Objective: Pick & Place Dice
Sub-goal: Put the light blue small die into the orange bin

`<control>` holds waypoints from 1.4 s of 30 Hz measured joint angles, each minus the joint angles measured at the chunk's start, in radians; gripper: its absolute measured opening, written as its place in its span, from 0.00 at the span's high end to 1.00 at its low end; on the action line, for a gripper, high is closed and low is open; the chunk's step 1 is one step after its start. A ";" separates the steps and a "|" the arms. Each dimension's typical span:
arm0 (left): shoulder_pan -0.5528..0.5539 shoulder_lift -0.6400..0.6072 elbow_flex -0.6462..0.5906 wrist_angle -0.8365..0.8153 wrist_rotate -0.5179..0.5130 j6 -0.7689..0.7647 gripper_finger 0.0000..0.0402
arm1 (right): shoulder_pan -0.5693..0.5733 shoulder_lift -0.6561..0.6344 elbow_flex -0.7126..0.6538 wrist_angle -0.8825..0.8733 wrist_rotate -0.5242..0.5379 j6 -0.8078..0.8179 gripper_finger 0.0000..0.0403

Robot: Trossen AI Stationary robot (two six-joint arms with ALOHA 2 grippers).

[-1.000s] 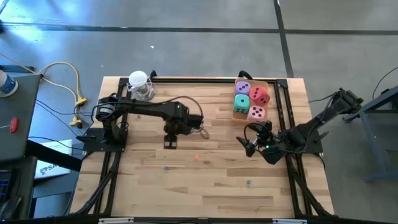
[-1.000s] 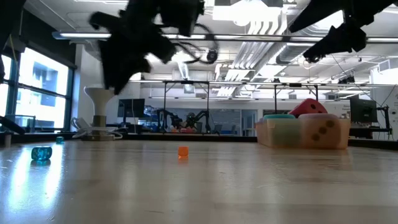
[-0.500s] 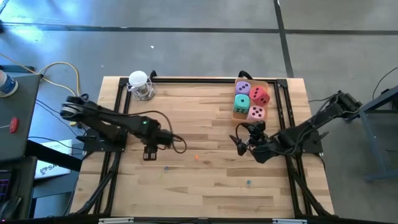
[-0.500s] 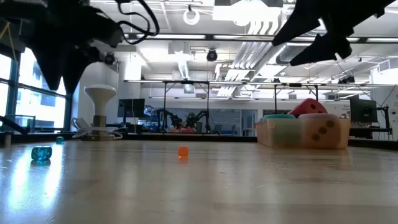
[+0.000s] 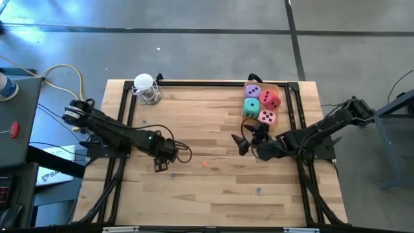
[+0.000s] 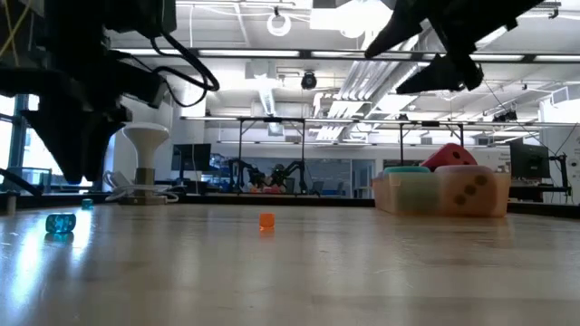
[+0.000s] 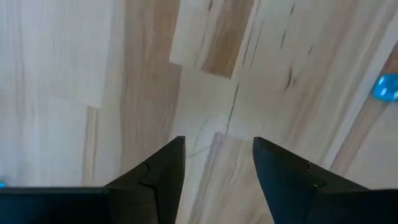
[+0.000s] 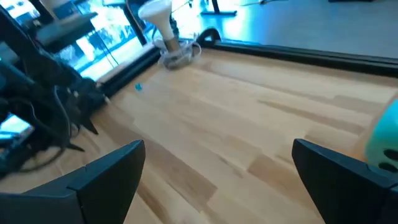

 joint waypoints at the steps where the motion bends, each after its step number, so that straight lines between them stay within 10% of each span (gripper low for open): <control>1: -0.003 0.003 0.000 -0.003 0.006 0.015 0.56 | -0.008 0.000 0.000 0.020 -0.006 -0.014 0.01; 17: -0.069 -0.079 0.084 -0.139 0.001 0.207 0.56 | -0.054 0.022 0.000 0.673 -0.208 -0.597 0.01; 24: -0.211 -0.114 0.030 0.043 -0.030 0.245 0.56 | -0.001 0.101 0.000 0.891 -0.341 -0.928 0.01; 33: -0.373 -0.107 -0.071 0.409 -0.294 0.155 0.56 | 0.034 0.132 0.000 1.012 -0.540 -0.915 0.01; 42: -0.398 -0.106 -0.117 0.451 -0.290 -0.006 0.56 | 0.102 0.137 0.000 0.968 -0.650 -0.860 0.01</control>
